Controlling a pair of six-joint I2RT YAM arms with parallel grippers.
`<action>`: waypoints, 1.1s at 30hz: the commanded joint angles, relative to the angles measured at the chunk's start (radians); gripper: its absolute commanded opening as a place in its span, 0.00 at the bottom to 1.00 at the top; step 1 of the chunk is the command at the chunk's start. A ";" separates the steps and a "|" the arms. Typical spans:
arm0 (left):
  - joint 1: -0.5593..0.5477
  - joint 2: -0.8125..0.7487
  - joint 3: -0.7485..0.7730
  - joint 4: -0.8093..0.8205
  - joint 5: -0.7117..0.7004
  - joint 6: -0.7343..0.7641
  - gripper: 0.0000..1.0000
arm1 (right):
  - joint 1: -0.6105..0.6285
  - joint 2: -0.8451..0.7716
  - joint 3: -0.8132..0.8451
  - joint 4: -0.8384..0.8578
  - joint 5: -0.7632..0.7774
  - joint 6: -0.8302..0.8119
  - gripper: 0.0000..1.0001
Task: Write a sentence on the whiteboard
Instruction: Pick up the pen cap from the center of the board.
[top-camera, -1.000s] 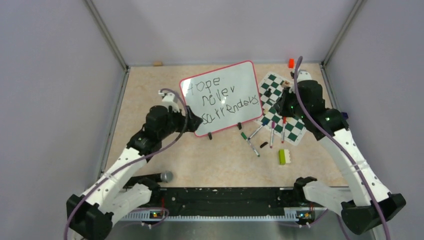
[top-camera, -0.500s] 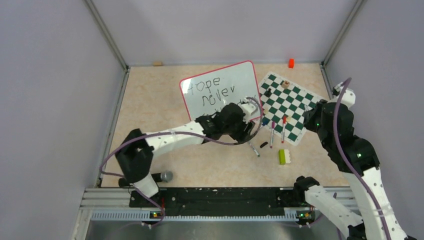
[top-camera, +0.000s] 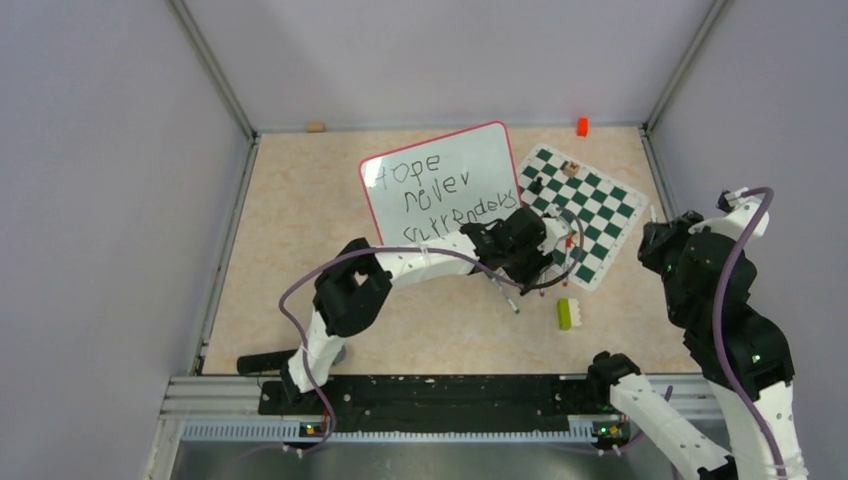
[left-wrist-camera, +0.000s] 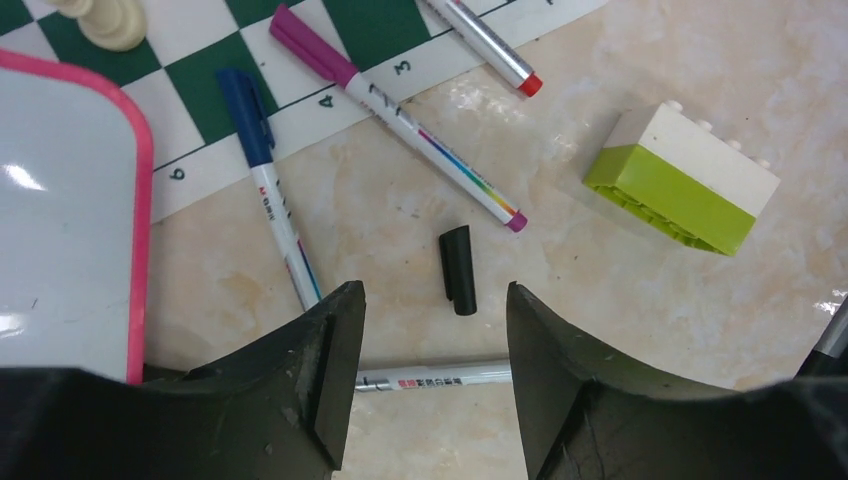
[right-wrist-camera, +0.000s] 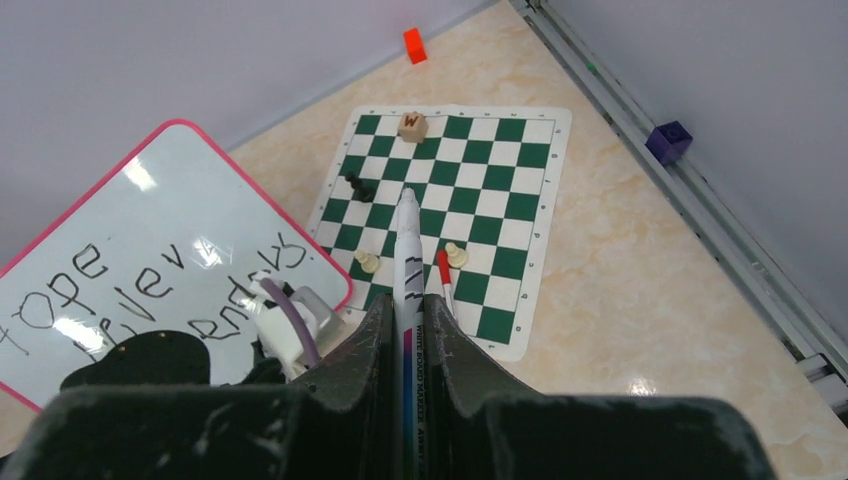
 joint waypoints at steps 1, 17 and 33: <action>-0.046 0.056 0.130 -0.079 -0.038 0.077 0.58 | -0.009 -0.001 0.040 0.046 0.024 -0.016 0.00; -0.056 0.220 0.266 -0.169 -0.133 0.062 0.44 | -0.008 0.019 0.050 0.059 -0.025 -0.015 0.00; -0.055 0.277 0.299 -0.251 -0.087 -0.007 0.15 | -0.008 0.027 0.044 0.058 -0.084 -0.001 0.00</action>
